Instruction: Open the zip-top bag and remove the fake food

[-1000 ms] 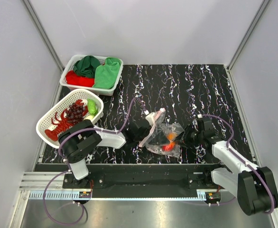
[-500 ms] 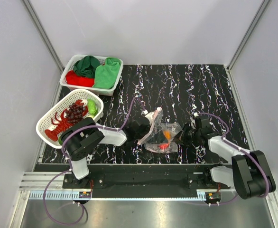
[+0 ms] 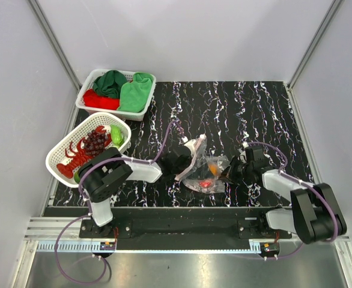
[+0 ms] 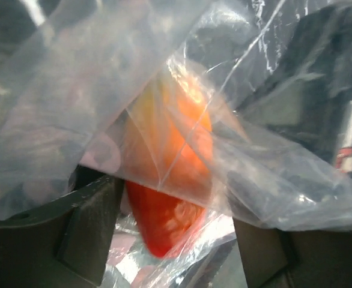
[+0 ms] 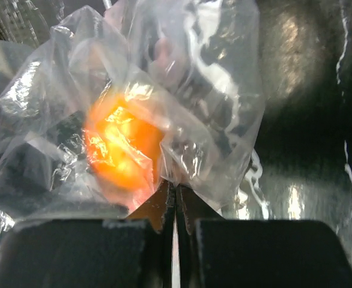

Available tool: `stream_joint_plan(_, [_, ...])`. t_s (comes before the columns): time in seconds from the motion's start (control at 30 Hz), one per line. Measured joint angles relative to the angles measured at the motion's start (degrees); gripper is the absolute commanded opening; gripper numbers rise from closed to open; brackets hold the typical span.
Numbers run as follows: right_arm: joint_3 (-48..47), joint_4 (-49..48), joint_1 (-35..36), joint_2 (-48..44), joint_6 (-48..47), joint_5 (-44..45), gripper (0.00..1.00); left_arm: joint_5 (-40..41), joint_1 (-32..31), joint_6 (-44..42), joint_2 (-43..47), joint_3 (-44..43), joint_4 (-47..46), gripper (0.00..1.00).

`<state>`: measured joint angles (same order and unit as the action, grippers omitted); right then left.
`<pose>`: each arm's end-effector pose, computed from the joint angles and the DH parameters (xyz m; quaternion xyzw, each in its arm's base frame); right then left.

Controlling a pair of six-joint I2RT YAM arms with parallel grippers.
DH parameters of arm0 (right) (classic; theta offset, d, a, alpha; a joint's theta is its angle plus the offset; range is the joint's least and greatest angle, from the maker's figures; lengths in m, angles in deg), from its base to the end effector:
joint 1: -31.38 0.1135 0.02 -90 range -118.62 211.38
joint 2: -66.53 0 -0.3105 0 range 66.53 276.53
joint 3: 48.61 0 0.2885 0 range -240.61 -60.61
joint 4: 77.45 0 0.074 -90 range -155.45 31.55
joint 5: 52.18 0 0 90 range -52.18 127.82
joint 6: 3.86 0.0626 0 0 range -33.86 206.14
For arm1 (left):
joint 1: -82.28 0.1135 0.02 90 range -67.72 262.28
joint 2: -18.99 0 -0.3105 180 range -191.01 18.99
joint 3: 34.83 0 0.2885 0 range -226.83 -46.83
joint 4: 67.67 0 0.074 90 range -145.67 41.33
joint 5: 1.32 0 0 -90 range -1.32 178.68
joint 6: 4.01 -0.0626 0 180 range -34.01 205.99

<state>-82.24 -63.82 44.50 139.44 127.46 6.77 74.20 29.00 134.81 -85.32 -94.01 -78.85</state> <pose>0.2157 0.0834 0.1258 0.1400 0.9067 0.3658 0.1564 0.2338 -0.3396 0.1347 0.0932 0.8727 -0.4324 0.2065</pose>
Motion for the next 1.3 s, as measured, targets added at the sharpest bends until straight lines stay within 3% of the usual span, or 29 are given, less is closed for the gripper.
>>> stream_joint_plan(0.2, [-1.6, 4.7, 0.1, -5.4, -2.8, 1.7, 0.00, 2.5, 0.1, -0.4, 4.8, 2.1, 2.6, 0.77])
stream_joint_plan(0.57, [-3.6, 5.7, 0.1, 1.0, -5.3, 1.9, 0.00, 6.8, 0.7, 2.0, 5.2, 2.2, 4.7, 0.66])
stream_joint_plan(0.77, [-3.7, 5.8, 0.3, 1.3, -5.4, 3.6, 0.00, 8.9, 1.6, 2.4, 7.2, 3.2, 3.8, 0.70])
stream_joint_plan(1.07, [-4.9, 6.1, 0.3, 4.0, -6.6, 3.9, 0.00, 6.4, 2.1, -2.3, 1.2, -2.7, 5.1, 0.68])
stream_joint_plan(1.17, [-5.4, 6.4, 0.3, 4.1, -7.0, 4.1, 0.00, 3.5, 2.2, -4.8, -0.6, -3.8, 5.9, 0.62])
stream_joint_plan(1.3, [-6.6, 6.8, 0.3, 4.9, -7.3, 4.1, 0.00, 2.7, 2.2, -6.3, -1.6, -5.8, 7.1, 0.36])
